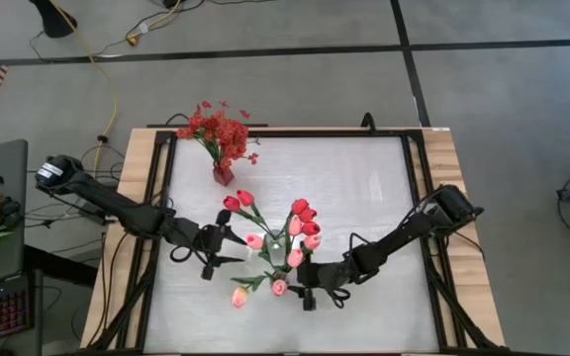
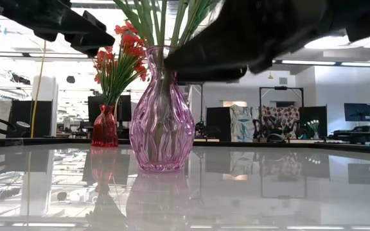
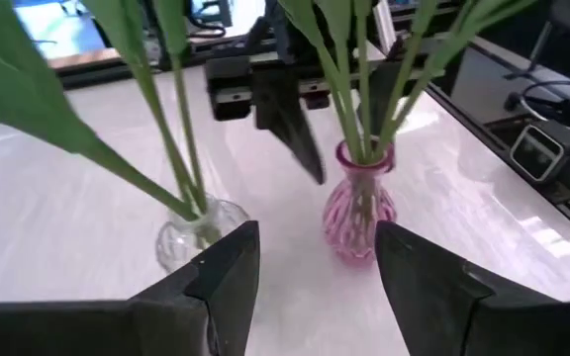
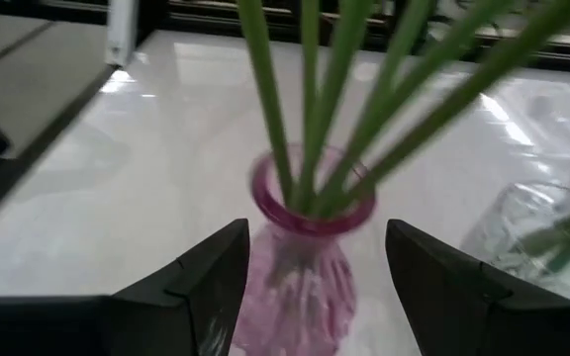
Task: Sort flowers into vase by color
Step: Return to Home Position
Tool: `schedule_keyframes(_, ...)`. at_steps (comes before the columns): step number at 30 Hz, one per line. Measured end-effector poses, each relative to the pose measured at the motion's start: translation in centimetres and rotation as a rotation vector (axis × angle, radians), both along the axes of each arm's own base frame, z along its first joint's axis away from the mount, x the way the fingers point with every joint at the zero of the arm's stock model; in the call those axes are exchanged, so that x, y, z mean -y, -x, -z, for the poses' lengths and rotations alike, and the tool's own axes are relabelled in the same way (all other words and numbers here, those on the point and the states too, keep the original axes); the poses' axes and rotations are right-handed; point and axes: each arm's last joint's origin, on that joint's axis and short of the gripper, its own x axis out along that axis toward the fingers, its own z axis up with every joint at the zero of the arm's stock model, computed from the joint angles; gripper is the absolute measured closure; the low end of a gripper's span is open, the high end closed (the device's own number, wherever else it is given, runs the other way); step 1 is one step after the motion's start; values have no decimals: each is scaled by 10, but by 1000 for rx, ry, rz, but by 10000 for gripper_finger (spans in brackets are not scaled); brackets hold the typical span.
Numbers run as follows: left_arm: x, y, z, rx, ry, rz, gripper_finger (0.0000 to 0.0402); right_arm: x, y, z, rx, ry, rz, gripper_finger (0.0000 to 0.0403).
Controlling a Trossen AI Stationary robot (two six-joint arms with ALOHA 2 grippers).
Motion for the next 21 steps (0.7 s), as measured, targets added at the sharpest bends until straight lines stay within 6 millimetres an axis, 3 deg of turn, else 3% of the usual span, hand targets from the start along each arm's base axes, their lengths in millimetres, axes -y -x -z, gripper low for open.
schedule_keyframes(5, -3, 4, -4, 7, -17, -25, 211, 2, 3, -13, -21, -51, -61, 138)
schedule_keyframes(13, -8, 12, -4, -36, -50, -90, 211, 13, 27, -24, -265, -88, -13, 138)
schedule_keyframes(21, -24, 22, -4, -94, -77, -222, 211, 34, 56, -58, -380, -105, 63, 138)
